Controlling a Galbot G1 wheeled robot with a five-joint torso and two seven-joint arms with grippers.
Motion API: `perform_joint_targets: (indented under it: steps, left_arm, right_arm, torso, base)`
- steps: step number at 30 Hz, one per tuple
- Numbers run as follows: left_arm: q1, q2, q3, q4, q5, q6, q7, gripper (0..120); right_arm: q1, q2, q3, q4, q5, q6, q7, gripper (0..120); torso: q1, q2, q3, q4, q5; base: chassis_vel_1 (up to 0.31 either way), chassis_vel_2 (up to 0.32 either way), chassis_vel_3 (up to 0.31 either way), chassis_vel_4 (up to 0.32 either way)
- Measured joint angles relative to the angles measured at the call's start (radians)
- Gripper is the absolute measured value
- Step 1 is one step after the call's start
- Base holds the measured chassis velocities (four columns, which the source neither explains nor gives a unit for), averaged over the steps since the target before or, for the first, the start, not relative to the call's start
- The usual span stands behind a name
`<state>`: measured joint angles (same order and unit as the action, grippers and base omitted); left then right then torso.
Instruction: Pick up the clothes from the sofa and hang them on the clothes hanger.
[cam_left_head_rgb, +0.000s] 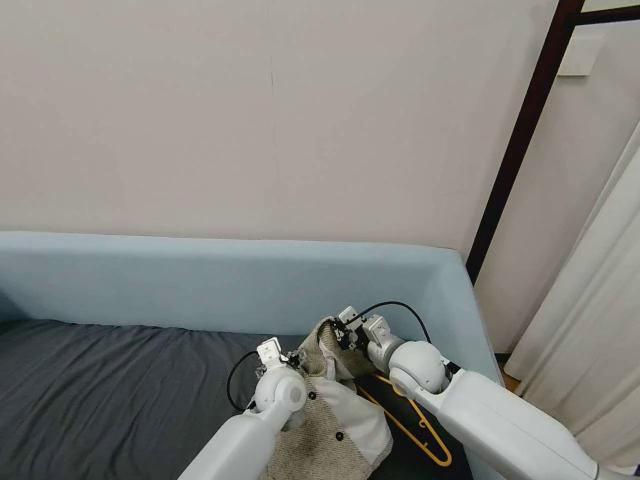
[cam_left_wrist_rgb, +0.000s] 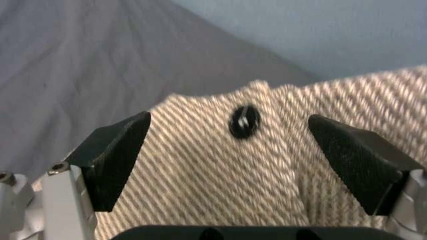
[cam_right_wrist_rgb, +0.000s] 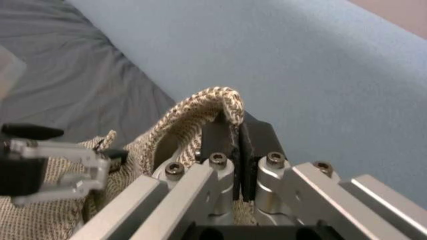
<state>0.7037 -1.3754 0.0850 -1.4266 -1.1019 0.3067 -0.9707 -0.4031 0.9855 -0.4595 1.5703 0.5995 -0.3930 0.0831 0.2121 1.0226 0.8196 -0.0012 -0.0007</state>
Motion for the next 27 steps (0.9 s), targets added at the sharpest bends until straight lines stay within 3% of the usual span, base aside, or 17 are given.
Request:
perform_joint_targets:
  steps: [4, 7, 9, 12, 17, 18, 20, 22, 27]
  left_arm:
    - [0.005, -0.018, 0.000, 0.011, 0.002, 0.003, -0.015, 87]
    - [0.012, -0.026, -0.007, 0.025, 0.014, -0.001, -0.020, 71]
    - [0.012, -0.025, -0.008, 0.028, 0.015, -0.002, -0.020, 69]
    - [0.012, -0.019, -0.010, 0.037, 0.016, -0.005, -0.017, 54]
    - [0.011, -0.018, -0.011, 0.043, 0.021, -0.015, -0.005, 41]
    - [0.011, -0.018, -0.011, 0.043, 0.023, -0.016, -0.004, 32]
    - [0.012, -0.017, -0.011, 0.043, 0.025, -0.018, -0.003, 31]
    - [0.020, -0.011, -0.011, 0.040, 0.033, -0.022, -0.003, 18]
    - [0.040, 0.008, -0.006, 0.013, 0.054, -0.034, -0.001, 1]
  right_arm:
    - [-0.006, -0.010, 0.005, 0.000, 0.002, 0.000, 0.001, 0]
    - [-0.015, -0.017, 0.007, -0.002, -0.001, 0.001, 0.002, 0]
    - [-0.016, -0.018, 0.008, -0.002, -0.001, 0.002, 0.002, 0]
    - [-0.017, -0.021, 0.009, -0.002, 0.001, 0.003, 0.004, 0]
    - [-0.017, -0.026, 0.009, 0.000, 0.003, 0.004, 0.004, 0]
    - [-0.017, -0.028, 0.009, 0.001, 0.004, 0.005, 0.004, 0]
    - [-0.017, -0.029, 0.009, 0.001, 0.004, 0.005, 0.004, 0]
    - [-0.020, -0.032, 0.009, 0.002, 0.004, 0.006, 0.004, 0]
    - [-0.031, -0.038, 0.012, 0.009, 0.004, 0.008, 0.004, 0]
  torso:
    - [0.000, 0.000, 0.000, -0.0001, 0.0000]
    - [0.000, 0.000, 0.000, -0.0002, 0.0000]
    - [0.000, 0.000, 0.000, -0.0001, 0.0000]
    - [0.000, 0.000, 0.000, 0.0001, 0.0000]
    - [0.000, 0.000, 0.000, 0.0000, -0.0001]
    - [0.000, 0.000, 0.000, 0.0000, -0.0001]
    - [0.000, 0.000, 0.000, -0.0001, -0.0002]
    - [0.000, 0.000, 0.000, 0.0000, -0.0001]
    - [0.000, 0.000, 0.000, 0.0000, -0.0003]
  base:
    - [0.000, 0.000, 0.000, 0.000]
    - [0.000, 0.000, 0.000, 0.000]
    - [0.000, 0.000, 0.000, 0.000]
    - [0.000, 0.000, 0.000, 0.000]
    - [0.000, 0.000, 0.000, 0.000]
    - [0.000, 0.000, 0.000, 0.000]
    - [0.000, 0.000, 0.000, 0.000]
    - [0.000, 0.000, 0.000, 0.000]
    - [0.000, 0.000, 0.000, 0.000]
